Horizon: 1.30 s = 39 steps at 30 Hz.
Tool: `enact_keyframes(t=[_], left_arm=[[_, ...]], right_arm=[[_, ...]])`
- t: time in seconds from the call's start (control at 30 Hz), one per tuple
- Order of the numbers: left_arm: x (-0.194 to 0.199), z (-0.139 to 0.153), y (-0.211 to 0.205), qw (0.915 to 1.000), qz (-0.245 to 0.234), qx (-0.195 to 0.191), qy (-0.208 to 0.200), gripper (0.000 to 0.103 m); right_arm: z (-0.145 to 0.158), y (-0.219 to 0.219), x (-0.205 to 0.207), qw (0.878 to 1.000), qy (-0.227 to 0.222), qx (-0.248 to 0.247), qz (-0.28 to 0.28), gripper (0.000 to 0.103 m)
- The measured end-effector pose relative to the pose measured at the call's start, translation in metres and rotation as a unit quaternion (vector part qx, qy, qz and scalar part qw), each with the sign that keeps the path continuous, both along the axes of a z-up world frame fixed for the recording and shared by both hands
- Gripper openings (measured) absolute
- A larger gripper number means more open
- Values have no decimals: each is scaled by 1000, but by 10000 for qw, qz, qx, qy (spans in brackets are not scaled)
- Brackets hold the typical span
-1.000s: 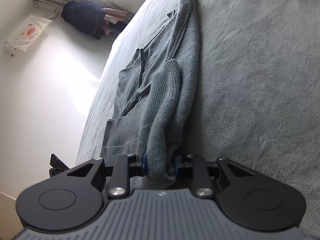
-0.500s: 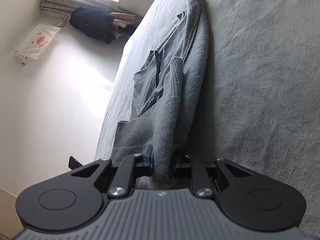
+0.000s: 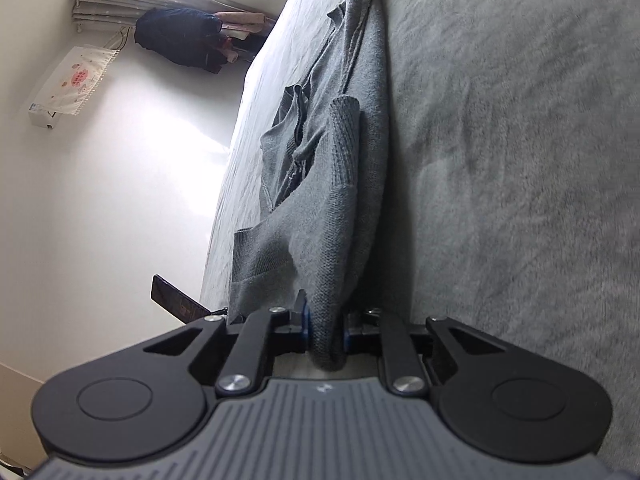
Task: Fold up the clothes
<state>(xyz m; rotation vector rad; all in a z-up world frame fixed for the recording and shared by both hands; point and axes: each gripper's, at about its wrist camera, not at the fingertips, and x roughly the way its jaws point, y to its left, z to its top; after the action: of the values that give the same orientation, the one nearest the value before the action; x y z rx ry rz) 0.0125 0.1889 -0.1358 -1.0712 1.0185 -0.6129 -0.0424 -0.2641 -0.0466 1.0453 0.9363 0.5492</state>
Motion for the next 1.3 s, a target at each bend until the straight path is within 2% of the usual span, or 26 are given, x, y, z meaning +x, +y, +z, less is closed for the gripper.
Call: enact_keyframes(t=[0.27,0.37,0.47,0.5,0.6,0.67,0.73,0.77,0.8,0.93,1.0,1.03,1.13,1.3], left_arm=[[-17,14,2,9999,43,97,-60,11],[-21,13,5,9996,12,266,-112,11],[-18,1,5,9981,-51,612,-68,11],[-18,-2,6,9984,-23,553,-67,12],[-17,-4,12,9993,56,362,-54,16],[-15,2,14,9987,85,461,-204,25],[-16,10,18,9969,194,613,-444,35],[-16,14,19,9957,254,689,-558,40],[-16,19,19,9938,319,803,-697,42],[-9,34,16,9836,507,1261,-1189,42],[-4,39,13,9781,535,1450,-1392,42],[-2,41,11,9753,535,1534,-1496,42],[4,44,2,9680,500,1786,-1691,42],[17,50,-22,9539,356,2240,-1967,40]], right_arm=[[14,-5,-13,9998,-111,4,-177,16],[19,-6,-14,9997,-103,-91,-198,16],[13,-3,-9,9985,56,-493,-219,17],[9,-3,-7,9979,117,-588,-253,21],[2,-4,0,9980,182,-477,-363,22],[7,-3,5,9976,93,-544,-429,30],[17,-2,8,9960,-150,-720,-511,50],[22,-2,10,9944,-272,-847,-575,52],[27,-2,11,9922,-381,-993,-646,52],[41,1,12,9761,-945,-1726,-927,52],[41,2,14,9694,-1156,-1940,-962,52],[41,4,15,9665,-1252,-2023,-962,49],[40,14,24,9579,-1484,-2298,-873,47],[30,34,40,9347,-1732,-3032,-662,44]])
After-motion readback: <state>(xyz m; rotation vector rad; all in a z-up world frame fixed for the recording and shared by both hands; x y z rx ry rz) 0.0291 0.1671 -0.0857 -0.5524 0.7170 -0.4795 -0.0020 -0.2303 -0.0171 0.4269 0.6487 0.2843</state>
